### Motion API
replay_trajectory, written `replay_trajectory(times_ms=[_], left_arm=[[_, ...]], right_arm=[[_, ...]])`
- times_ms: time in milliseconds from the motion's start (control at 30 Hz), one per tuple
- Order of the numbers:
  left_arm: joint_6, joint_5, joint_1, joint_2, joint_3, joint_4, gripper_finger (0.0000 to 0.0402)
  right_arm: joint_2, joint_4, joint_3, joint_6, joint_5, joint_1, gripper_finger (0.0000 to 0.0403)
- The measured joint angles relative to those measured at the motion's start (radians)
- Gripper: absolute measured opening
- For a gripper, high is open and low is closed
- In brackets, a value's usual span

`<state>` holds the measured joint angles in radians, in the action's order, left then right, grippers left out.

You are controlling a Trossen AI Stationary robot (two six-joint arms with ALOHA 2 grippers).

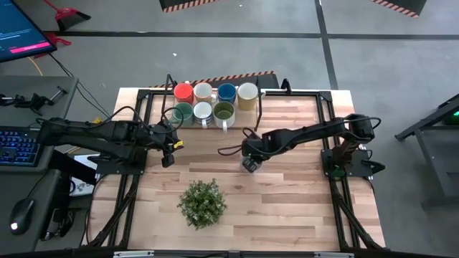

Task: Place coffee mugs
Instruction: Put the red patterned mug on the shelf

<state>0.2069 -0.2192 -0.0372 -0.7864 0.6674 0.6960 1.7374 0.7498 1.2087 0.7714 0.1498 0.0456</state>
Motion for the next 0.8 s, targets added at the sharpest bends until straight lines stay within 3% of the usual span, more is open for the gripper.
replay_trajectory(times_ms=[433, 800], left_arm=[[0.001, 0.000, 0.000, 0.000, 0.000, 0.000, 0.0074], [0.000, 0.000, 0.000, 0.000, 0.000, 0.003, 0.0074]], right_arm=[[0.000, -0.025, 0.014, 0.100, 0.070, -0.016, 0.0001], [-0.001, 0.241, 0.270, 0.113, 0.245, -0.062, 0.0000]])
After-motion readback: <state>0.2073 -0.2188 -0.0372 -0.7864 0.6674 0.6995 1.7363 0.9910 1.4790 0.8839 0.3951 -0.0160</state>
